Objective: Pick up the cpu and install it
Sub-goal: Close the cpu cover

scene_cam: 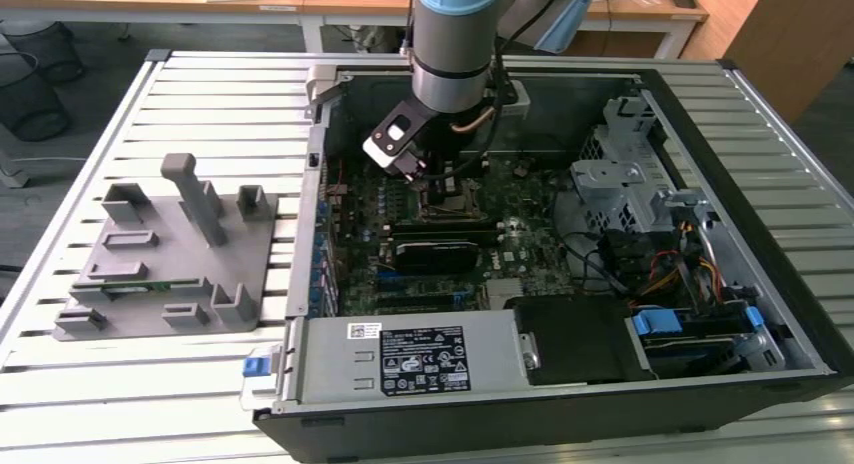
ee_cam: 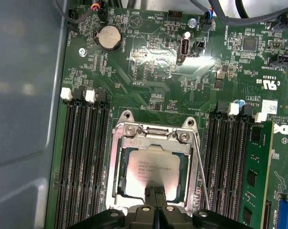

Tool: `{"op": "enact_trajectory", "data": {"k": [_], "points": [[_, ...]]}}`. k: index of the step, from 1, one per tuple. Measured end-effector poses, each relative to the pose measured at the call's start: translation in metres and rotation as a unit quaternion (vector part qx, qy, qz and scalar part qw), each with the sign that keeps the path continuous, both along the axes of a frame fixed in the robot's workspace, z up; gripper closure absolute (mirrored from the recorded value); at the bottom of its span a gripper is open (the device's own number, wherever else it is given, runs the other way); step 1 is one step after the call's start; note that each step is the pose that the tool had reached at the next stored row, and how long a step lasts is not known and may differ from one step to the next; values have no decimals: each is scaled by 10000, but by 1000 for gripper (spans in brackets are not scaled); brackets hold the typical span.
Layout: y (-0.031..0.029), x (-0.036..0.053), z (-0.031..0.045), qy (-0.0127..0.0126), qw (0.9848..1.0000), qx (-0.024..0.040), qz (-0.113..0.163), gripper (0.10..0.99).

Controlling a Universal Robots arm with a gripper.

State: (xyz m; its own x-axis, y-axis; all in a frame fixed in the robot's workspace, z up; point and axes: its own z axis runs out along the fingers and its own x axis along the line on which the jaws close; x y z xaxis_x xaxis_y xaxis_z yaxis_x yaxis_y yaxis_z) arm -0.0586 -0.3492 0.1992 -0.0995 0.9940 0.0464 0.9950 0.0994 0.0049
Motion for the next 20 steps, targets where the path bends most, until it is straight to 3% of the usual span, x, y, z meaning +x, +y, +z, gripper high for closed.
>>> {"op": "enact_trajectory", "data": {"k": [6, 14, 20], "points": [[3, 34, 3, 0, 10000, 1, -1, 980], [3, 42, 115, -1, 10000, 1, 1, 980], [2, 136, 114, 0, 10000, 0, 0, 980]]}}
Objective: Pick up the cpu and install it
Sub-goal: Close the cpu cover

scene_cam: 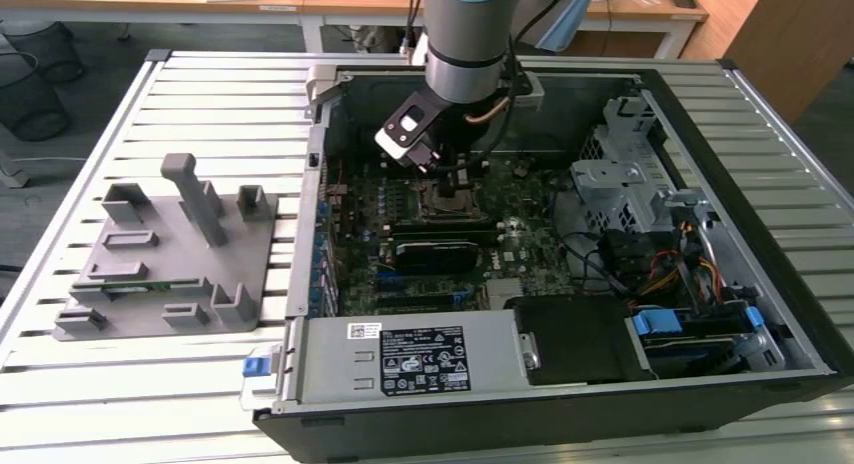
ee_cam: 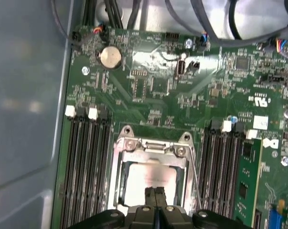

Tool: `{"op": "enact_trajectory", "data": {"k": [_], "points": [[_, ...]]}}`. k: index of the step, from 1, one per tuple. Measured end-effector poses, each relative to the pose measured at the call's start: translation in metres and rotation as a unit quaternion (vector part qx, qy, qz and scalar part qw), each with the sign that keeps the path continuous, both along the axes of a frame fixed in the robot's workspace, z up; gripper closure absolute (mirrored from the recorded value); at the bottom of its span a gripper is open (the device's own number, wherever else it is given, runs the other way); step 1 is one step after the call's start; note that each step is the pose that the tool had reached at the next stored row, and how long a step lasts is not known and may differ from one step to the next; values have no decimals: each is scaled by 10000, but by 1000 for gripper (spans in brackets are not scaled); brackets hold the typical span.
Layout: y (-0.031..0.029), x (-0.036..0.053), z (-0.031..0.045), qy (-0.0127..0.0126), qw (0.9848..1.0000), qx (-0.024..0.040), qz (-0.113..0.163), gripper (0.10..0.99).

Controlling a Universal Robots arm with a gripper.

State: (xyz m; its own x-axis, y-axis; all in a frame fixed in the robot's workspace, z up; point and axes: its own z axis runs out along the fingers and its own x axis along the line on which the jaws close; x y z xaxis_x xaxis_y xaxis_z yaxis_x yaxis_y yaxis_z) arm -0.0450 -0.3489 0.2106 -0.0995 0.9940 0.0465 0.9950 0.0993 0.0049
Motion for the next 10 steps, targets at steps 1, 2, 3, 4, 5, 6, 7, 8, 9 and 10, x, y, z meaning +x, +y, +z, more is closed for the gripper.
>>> {"op": "enact_trajectory", "data": {"k": [1, 2, 3, 4, 5, 6, 7, 8, 9, 10], "points": [[0, 9, 0, 0, 10000, 0, 0, 980], [1, 18, 0, 0, 10000, 0, 0, 980], [1, 30, 0, 1, 10000, 0, 0, 980], [0, 34, 0, 1, 10000, 0, 0, 980], [0, 36, 0, 1, 10000, 0, 0, 980], [0, 37, 0, 1, 10000, 0, -1, 980], [1, 38, 0, 1, 10000, 0, -1, 980], [1, 38, 2, 1, 10000, 0, 0, 980], [1, 39, 4, 1, 10000, 0, 0, 980], [1, 39, 6, 1, 10000, 0, 0, 980]]}}
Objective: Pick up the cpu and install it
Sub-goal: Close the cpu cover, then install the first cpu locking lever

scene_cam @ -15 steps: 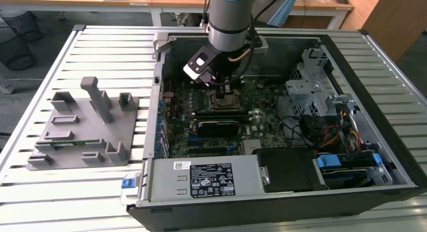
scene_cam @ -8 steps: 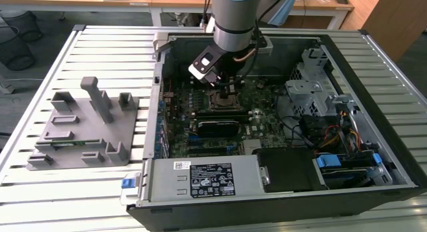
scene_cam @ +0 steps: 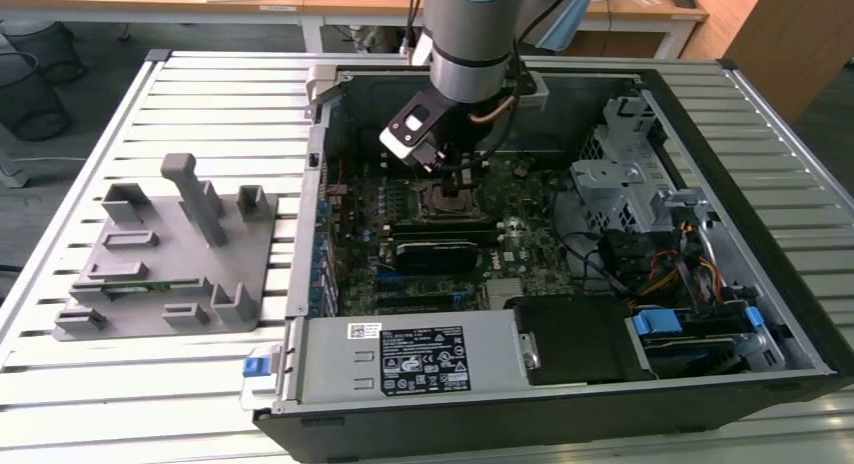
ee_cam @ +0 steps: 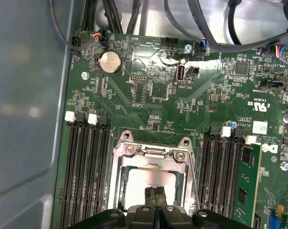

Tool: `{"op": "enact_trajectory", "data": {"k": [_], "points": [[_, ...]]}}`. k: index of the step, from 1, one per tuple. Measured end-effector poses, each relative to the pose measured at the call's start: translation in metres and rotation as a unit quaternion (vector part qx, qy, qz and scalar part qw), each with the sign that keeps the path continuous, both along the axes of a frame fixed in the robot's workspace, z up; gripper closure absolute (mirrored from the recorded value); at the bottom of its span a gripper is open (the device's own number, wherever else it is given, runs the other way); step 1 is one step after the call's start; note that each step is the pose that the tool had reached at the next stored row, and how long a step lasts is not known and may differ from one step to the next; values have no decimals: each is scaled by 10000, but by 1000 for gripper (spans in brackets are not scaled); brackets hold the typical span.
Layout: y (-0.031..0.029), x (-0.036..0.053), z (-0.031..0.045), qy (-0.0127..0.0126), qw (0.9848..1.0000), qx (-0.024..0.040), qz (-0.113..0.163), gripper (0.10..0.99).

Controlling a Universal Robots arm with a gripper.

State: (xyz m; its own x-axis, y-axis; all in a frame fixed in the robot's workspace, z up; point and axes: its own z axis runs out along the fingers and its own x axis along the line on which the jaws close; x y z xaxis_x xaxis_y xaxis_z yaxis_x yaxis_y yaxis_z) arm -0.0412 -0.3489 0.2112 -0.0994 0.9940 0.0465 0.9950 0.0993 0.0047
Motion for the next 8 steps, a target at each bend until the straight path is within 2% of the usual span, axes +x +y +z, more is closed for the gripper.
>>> {"op": "enact_trajectory", "data": {"k": [8], "points": [[0, 0, 20, 0, 10000, 0, 0, 980]]}}
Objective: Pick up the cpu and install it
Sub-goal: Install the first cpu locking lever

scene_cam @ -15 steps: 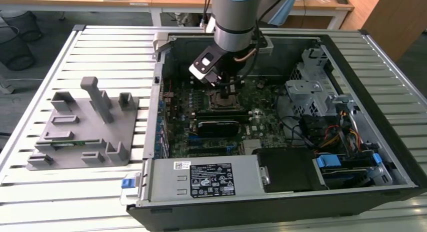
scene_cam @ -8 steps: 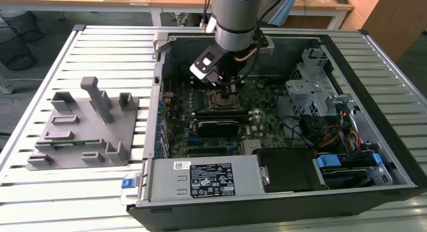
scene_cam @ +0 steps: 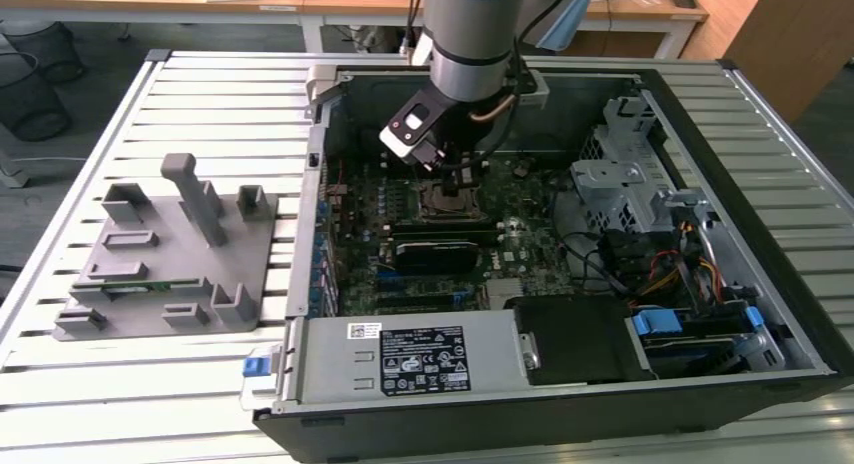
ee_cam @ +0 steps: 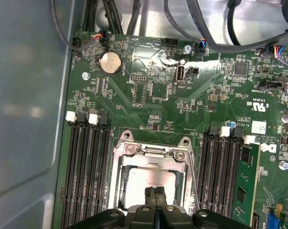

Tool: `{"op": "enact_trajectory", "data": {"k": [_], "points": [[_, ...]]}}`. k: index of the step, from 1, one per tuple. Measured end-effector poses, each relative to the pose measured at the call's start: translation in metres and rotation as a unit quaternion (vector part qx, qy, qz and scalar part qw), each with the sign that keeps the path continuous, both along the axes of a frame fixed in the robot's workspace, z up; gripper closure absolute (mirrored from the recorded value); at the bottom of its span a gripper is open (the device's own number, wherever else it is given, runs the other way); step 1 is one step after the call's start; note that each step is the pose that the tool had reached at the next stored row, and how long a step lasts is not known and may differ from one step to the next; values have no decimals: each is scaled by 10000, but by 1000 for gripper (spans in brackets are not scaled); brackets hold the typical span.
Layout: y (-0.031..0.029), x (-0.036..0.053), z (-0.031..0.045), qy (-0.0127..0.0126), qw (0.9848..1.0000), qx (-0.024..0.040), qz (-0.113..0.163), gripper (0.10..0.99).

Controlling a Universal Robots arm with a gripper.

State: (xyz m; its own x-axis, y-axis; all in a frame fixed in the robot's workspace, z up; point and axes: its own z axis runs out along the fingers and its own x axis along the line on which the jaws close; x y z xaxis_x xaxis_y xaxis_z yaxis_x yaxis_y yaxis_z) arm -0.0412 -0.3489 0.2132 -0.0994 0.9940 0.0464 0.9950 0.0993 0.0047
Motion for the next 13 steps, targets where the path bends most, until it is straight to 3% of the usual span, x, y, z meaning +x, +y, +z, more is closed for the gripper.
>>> {"op": "enact_trajectory", "data": {"k": [13], "points": [[0, 0, 35, 0, 10000, -3, 0, 980]]}}
